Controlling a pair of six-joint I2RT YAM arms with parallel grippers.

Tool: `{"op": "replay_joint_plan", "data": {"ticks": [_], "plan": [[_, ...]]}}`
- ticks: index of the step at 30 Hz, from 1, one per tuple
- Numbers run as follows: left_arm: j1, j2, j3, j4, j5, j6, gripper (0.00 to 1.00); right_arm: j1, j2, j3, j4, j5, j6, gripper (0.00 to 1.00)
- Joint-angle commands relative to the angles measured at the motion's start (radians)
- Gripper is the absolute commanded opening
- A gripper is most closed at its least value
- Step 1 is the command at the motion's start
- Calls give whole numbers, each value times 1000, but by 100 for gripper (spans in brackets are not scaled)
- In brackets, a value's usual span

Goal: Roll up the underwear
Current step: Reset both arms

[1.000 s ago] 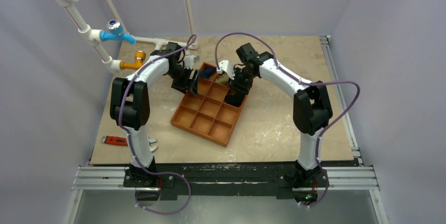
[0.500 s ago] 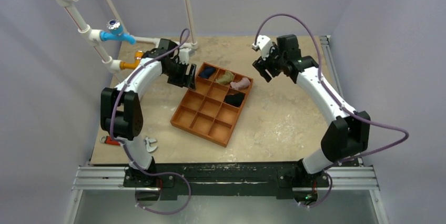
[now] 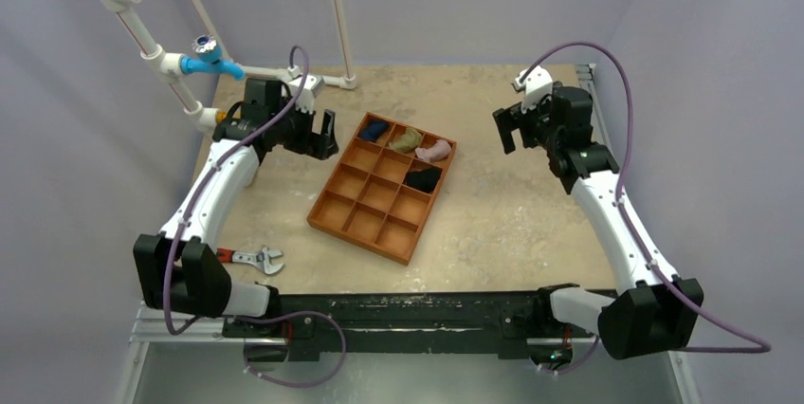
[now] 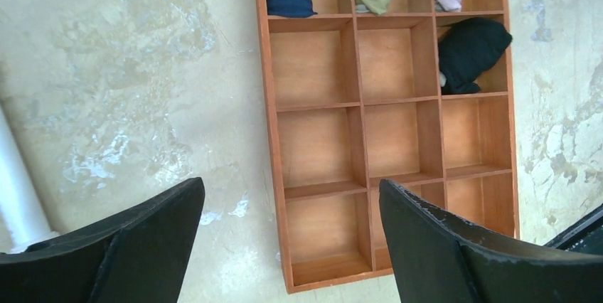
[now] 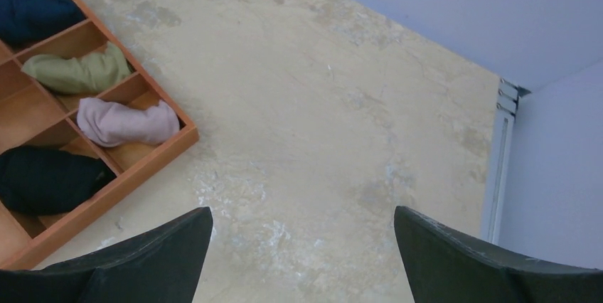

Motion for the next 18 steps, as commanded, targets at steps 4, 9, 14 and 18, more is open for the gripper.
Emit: {"op": "replay_joint_plan", "data": {"ticks": [4, 9, 14, 18], "plan": [[13, -252, -118, 40, 7, 78, 99, -15, -161, -138, 136, 167, 106, 99], [13, -420, -182, 8, -9, 116, 100, -16, -236, -197, 121, 216, 134, 99], [13, -578, -217, -30, -54, 131, 100, -15, -297, -243, 71, 201, 148, 99], [13, -684, -260, -44, -112, 152, 100, -16, -365, -282, 38, 158, 146, 99]]}}
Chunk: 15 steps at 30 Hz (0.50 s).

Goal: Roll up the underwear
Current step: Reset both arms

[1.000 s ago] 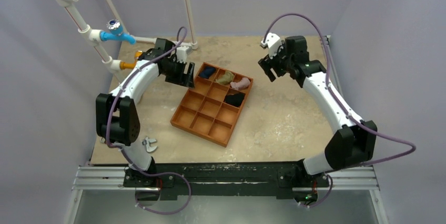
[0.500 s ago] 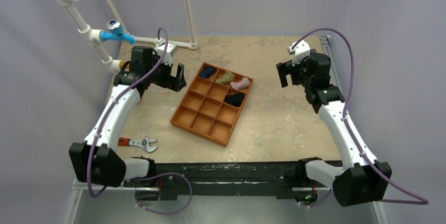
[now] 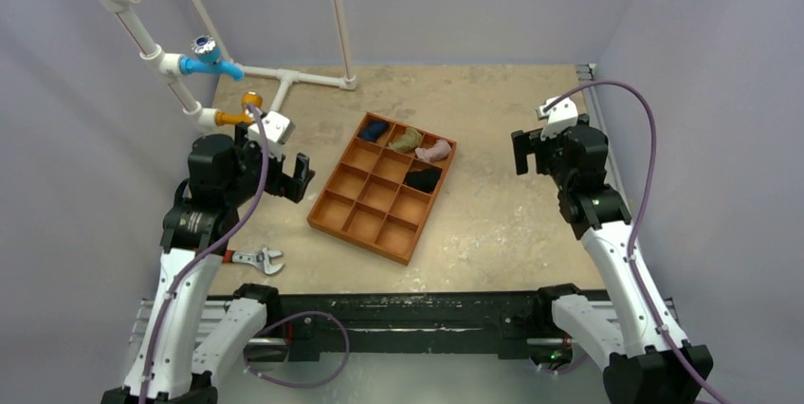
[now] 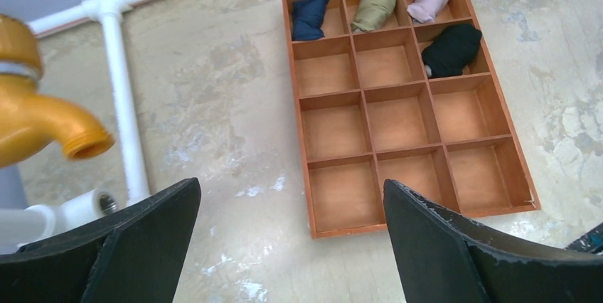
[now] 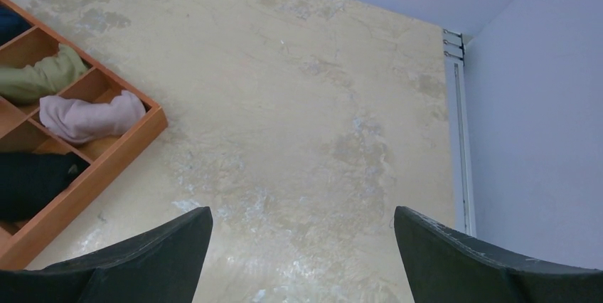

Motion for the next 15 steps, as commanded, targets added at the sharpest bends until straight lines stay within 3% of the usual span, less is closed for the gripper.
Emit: {"op": "replay_joint_plan", "data": {"ticks": [1, 5, 10, 15], "plan": [[6, -105, -48, -16, -82, 45, 100, -2, -92, -51, -18, -25, 22, 99], [6, -165, -88, -33, -134, 52, 100, -2, -200, -107, -16, -38, 20, 99], [6, -217, -152, -27, -94, 26, 100, -5, -294, -138, -19, -66, -6, 99], [21, -336, -320, 124, -107, 20, 100, -21, -307, -143, -18, -64, -18, 99]]}}
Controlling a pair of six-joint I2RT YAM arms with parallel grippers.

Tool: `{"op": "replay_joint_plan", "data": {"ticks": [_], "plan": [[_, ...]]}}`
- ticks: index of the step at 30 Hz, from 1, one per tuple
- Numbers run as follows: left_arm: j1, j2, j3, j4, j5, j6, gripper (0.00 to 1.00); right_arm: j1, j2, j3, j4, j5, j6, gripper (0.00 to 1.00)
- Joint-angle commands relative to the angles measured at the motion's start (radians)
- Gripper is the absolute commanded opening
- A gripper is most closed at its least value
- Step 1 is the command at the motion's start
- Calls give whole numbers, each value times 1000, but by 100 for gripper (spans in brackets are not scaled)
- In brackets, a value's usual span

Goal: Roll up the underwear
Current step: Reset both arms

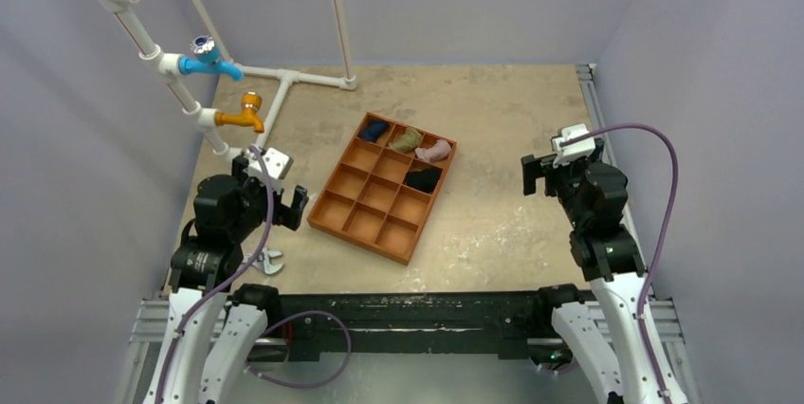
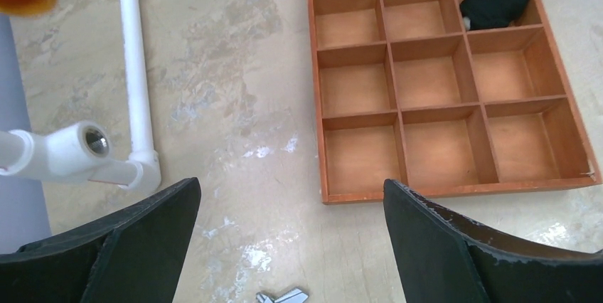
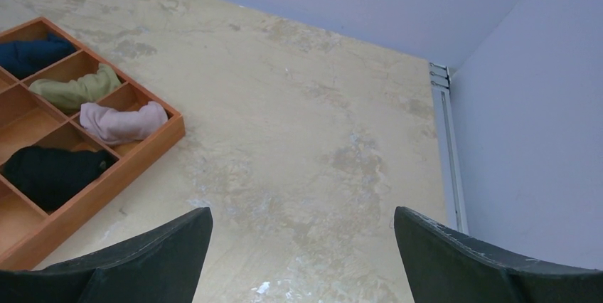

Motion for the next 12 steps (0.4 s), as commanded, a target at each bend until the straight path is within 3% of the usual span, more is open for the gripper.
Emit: {"op": "replay_joint_plan", "data": {"ticks": [1, 5, 12], "plan": [[24, -114, -136, 158, -12, -11, 100, -14, -3, -7, 19, -3, -17, 99], [32, -170, -171, 195, 2, -15, 100, -19, -6, -19, 21, 13, -27, 99], [53, -118, -156, 169, 15, -16, 100, -23, 4, -27, 28, -10, -53, 99]]}}
